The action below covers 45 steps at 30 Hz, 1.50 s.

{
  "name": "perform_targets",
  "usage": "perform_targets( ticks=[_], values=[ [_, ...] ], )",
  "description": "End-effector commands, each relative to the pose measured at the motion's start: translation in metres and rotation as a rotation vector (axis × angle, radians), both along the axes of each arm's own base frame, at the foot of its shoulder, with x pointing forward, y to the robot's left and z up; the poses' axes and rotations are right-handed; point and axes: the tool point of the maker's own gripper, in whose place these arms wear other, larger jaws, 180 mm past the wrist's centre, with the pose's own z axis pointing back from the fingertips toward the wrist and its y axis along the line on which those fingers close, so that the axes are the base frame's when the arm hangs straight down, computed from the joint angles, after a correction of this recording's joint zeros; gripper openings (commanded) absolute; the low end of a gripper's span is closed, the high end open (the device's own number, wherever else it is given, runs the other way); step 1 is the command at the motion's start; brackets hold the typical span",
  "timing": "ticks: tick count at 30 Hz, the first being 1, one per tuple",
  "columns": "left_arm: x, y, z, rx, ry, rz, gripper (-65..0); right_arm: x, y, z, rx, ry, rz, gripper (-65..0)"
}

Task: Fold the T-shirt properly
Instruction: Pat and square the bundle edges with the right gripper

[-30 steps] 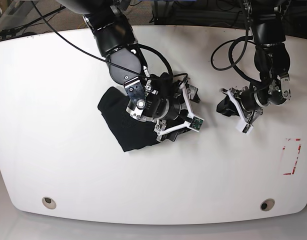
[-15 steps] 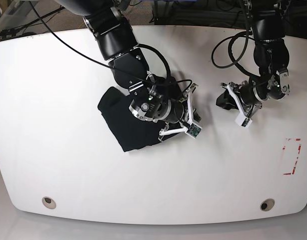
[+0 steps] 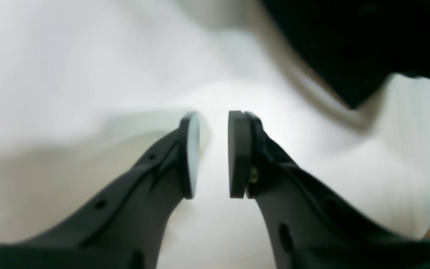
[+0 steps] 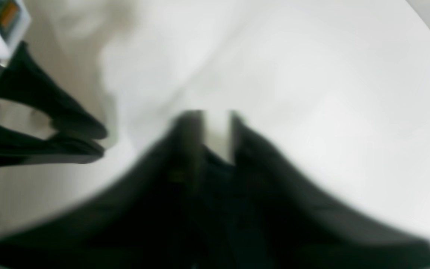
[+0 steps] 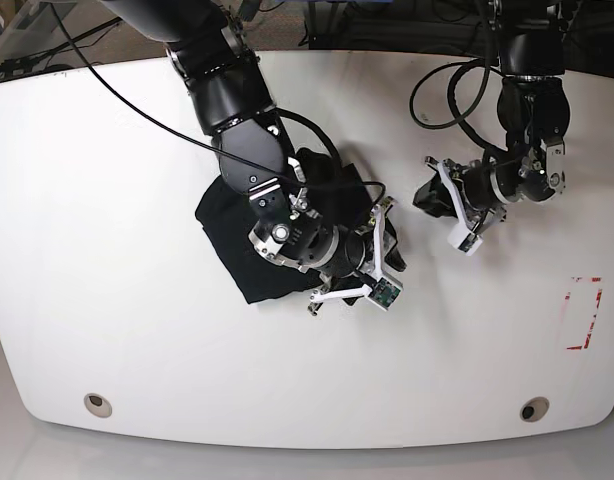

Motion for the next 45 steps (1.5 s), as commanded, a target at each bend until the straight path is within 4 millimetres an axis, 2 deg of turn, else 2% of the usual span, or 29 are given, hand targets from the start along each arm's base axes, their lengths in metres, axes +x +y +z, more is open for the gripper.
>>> perform_targets(
  ticks=[1,4,10,14,17,23,26,30,35,45],
  values=[
    [0.017,-0.009,0.036,-0.017,-0.122,-0.032,-53.1,0.008,-0.009,0.038,0.086,-0.085,-0.044,-32.8],
    [0.02,-0.015,0.046,-0.013,-0.154,-0.049,-52.9,-0.005,-0.027,0.045,0.098,-0.115,-0.043,-27.1],
    [0.035,-0.019,0.055,-0.011,-0.178,-0.06,-52.9,-0.032,-0.075,0.04,0.001,-0.11,-0.093,-26.5],
    [0.038,-0.014,0.05,-0.019,-0.16,-0.04,-52.9,-0.056,-0.1,0.026,-0.029,-0.057,-0.166,-26.5],
    [0.041,-0.006,0.051,-0.022,-0.163,-0.014,-52.9,-0.077,-0.112,0.004,-0.065,0.025,-0.197,-26.5],
    [0.042,0.0,0.052,-0.019,-0.167,0.005,-52.9,-0.116,-0.116,-0.032,-0.087,0.157,-0.204,-26.5],
    [0.042,0.0,0.052,-0.017,-0.166,0.002,-52.9,-0.125,-0.112,-0.036,-0.062,0.188,-0.198,-26.5],
    [0.042,0.0,0.052,-0.015,-0.166,-0.001,-52.9,-0.13,-0.1,-0.029,0.044,0.21,-0.16,-26.5],
    [0.041,0.0,0.051,-0.015,-0.164,-0.002,-52.9,-0.133,-0.095,-0.024,0.107,0.241,-0.106,-26.5],
    [0.04,0.0,0.05,-0.015,-0.161,-0.002,-52.9,-0.138,-0.092,-0.048,0.106,0.322,-0.099,-26.8]
  ],
)
